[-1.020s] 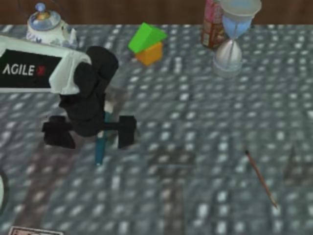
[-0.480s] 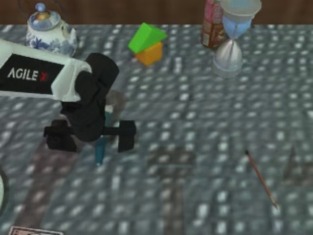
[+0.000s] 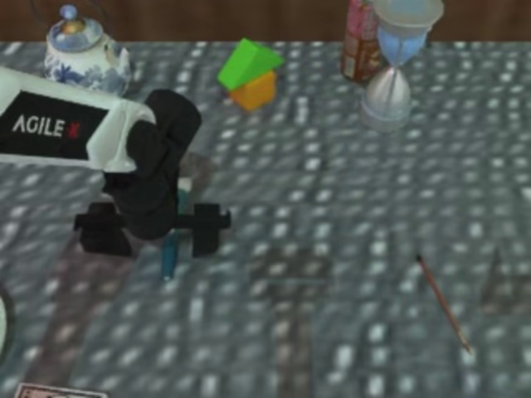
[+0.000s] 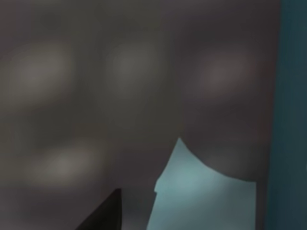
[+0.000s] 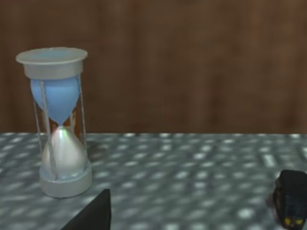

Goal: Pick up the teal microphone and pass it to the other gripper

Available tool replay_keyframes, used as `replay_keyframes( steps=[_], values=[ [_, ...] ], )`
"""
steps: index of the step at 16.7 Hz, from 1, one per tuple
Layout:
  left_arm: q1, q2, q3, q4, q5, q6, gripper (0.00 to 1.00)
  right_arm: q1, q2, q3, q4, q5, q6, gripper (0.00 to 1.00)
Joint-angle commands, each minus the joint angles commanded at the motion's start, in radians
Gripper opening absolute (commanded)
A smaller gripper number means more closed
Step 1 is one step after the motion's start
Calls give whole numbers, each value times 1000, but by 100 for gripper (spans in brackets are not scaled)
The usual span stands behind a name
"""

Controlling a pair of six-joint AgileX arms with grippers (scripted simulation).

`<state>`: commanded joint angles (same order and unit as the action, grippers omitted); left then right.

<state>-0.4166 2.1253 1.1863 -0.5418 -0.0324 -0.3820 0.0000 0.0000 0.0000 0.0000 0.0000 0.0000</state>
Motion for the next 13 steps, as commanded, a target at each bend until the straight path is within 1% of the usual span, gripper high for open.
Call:
replay_keyframes(
  steps=[4, 5, 12, 13],
  values=[
    [0, 0, 0, 0, 0, 0, 2, 0, 0, 0, 0, 0, 0, 100],
    [0, 0, 0, 0, 0, 0, 0, 0, 0, 0, 0, 0, 0, 100],
    [0, 0, 0, 0, 0, 0, 0, 0, 0, 0, 0, 0, 0, 100],
    [-2, -65, 20, -34, -20, 15, 0, 0, 0, 0, 0, 0, 0, 100]
  ],
)
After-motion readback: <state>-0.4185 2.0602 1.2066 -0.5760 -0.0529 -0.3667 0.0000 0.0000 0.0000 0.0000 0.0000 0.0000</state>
